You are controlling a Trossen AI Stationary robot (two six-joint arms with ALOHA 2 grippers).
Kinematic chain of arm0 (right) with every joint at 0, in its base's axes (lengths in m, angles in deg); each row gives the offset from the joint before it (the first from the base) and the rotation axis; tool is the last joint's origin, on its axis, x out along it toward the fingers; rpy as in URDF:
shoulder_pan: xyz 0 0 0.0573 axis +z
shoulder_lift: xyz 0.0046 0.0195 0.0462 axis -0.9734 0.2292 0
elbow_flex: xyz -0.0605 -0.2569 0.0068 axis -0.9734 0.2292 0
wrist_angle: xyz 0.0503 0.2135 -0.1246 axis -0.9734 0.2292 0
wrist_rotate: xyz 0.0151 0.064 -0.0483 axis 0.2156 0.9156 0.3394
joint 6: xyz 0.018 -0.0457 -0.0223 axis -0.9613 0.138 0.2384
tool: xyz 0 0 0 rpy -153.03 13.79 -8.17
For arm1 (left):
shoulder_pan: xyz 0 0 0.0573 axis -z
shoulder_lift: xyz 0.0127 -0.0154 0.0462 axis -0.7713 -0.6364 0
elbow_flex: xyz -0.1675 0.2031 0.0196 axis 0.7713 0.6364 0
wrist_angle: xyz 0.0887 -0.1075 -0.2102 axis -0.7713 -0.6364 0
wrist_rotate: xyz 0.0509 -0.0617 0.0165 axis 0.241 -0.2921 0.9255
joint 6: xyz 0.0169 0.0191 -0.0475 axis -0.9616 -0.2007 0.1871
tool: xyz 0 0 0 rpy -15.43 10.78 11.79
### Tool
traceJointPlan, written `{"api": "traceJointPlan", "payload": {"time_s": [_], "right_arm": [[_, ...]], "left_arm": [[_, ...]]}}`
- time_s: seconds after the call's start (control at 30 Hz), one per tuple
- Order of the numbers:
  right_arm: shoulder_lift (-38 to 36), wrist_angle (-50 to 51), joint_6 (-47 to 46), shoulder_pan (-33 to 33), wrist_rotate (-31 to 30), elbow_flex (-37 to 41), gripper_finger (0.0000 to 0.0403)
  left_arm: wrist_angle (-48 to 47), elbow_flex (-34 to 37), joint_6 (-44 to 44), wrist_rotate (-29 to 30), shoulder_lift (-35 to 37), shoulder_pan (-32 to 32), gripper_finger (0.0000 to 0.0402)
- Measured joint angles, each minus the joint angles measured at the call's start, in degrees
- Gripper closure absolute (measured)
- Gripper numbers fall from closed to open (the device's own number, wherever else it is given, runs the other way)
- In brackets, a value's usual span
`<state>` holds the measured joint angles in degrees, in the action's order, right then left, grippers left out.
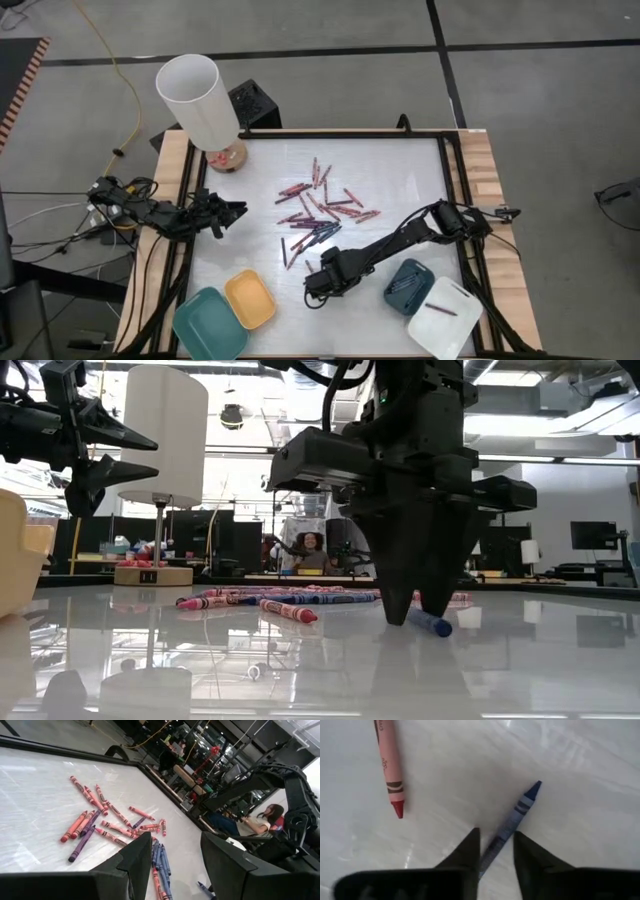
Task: Sort crayons
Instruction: Put the blue crayon into the dark blue bin
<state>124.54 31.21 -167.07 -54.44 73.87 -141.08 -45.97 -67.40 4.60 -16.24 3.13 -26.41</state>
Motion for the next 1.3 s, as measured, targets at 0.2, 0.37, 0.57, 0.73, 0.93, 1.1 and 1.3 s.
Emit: {"api": "traceJointPlan", "payload": {"time_s": [0.2,0.37,0.57,0.73,0.93,1.1,1.3], "right_arm": [[0.04,0.0,1.49,0.02,-0.02,0.04,0.0389],[0.07,0.02,1.78,0.04,-0.03,0.07,0.0394],[-1.6,-0.02,2.11,1.08,-2.78,0.35,0.04],[-3.97,0.84,5.37,1.76,-2.72,0.48,0.04],[-7.24,5.03,8.76,2.63,-2.71,0.37,0.0401],[-11.35,13.9,9.27,4.6,-2.74,0.28,0.0401],[-16.7,25.43,6.63,8.25,-2.8,0.28,0.0401]], "left_arm": [[0.0,0.0,0.0,-0.02,0.0,0.01,0.0241],[0.0,0.0,0.0,-0.02,0.0,0.01,0.0241],[0.0,0.0,0.02,0.0,0.0,0.01,0.0241],[-0.02,0.0,0.0,0.0,0.0,0.01,0.0241],[0.0,0.0,0.11,-0.02,0.0,0.01,0.0241],[0.0,0.0,0.48,-0.01,0.01,0.0,0.0241],[0.0,0.0,0.5,0.0,0.0,-0.01,0.0241]]}}
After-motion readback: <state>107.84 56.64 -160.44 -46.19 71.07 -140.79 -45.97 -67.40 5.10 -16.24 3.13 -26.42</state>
